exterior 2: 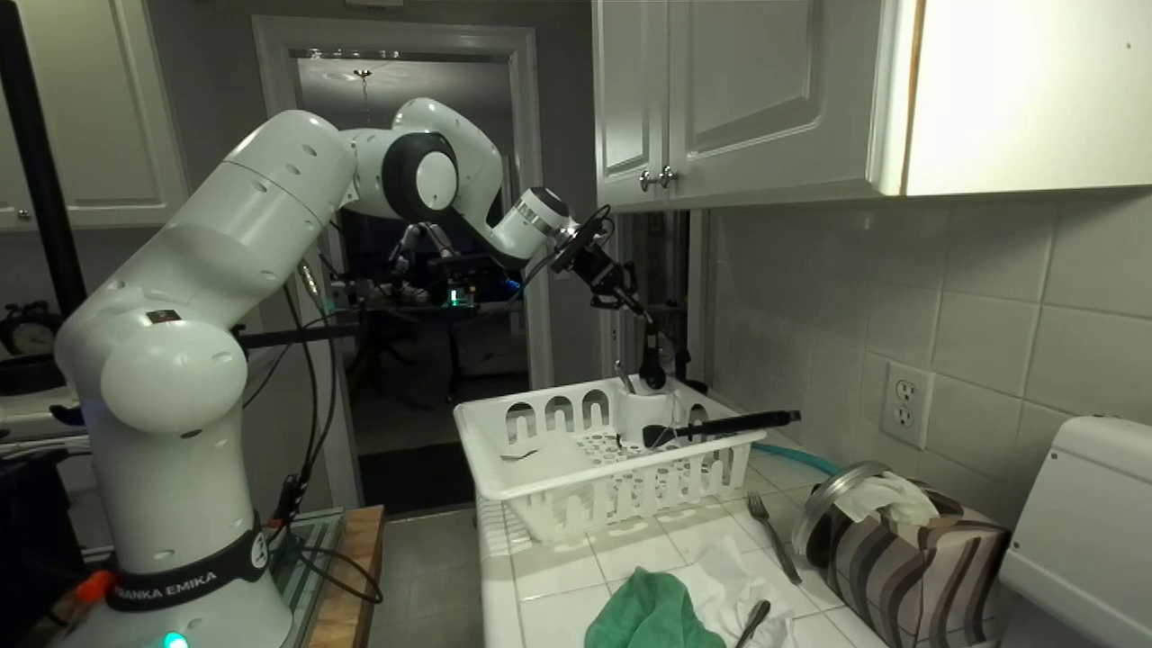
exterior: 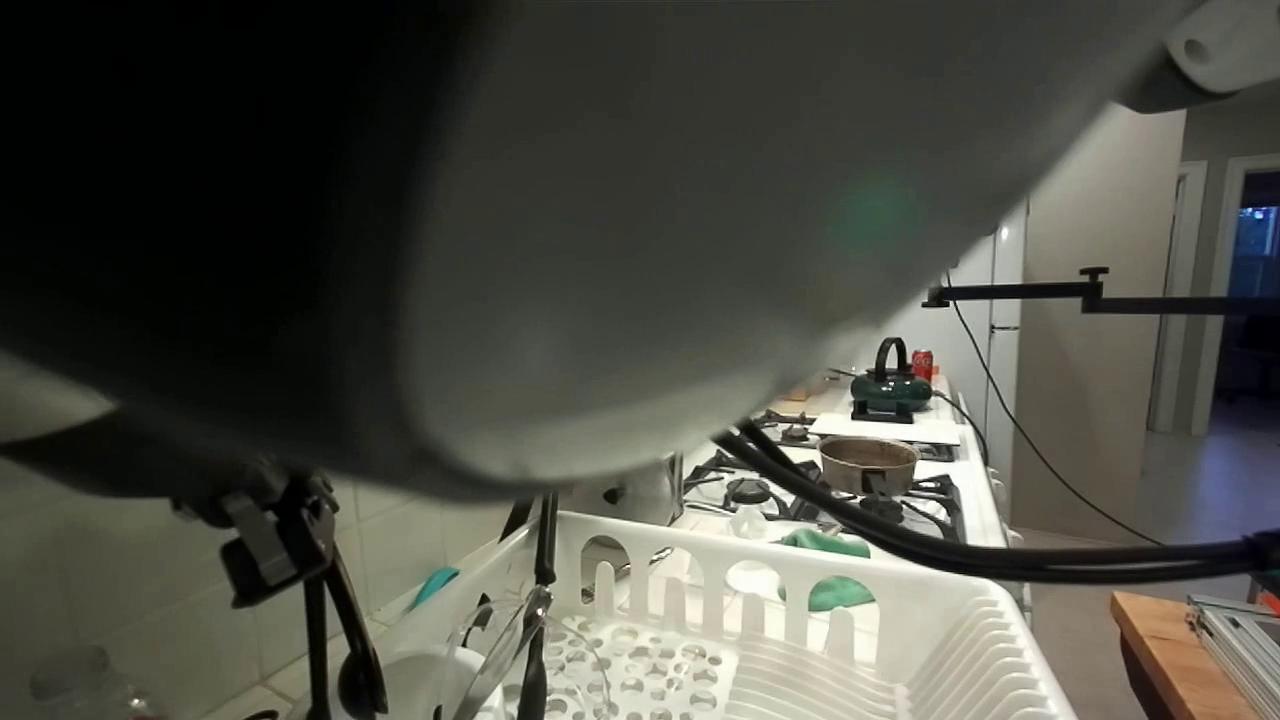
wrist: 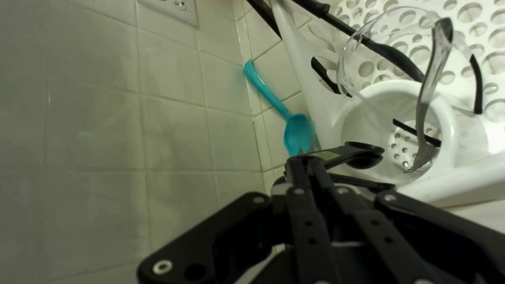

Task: Pick up the spoons and place them in the spoon holder

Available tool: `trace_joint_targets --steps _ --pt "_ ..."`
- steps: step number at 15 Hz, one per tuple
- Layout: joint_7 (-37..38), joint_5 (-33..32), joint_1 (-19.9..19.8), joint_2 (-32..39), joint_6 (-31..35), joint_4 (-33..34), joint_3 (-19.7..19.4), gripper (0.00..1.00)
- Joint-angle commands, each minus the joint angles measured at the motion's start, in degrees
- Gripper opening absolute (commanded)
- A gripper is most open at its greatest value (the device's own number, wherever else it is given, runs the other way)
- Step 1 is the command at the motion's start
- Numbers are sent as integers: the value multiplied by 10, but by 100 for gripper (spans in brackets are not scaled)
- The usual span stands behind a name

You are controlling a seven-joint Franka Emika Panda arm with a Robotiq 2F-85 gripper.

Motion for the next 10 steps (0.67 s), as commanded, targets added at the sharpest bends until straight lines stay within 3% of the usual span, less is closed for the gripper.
trace_joint_targets --steps 1,10 --pt "8 20 0 -3 -29 0 4 2" --pt "-84 144 -25 1 -40 -5 20 2"
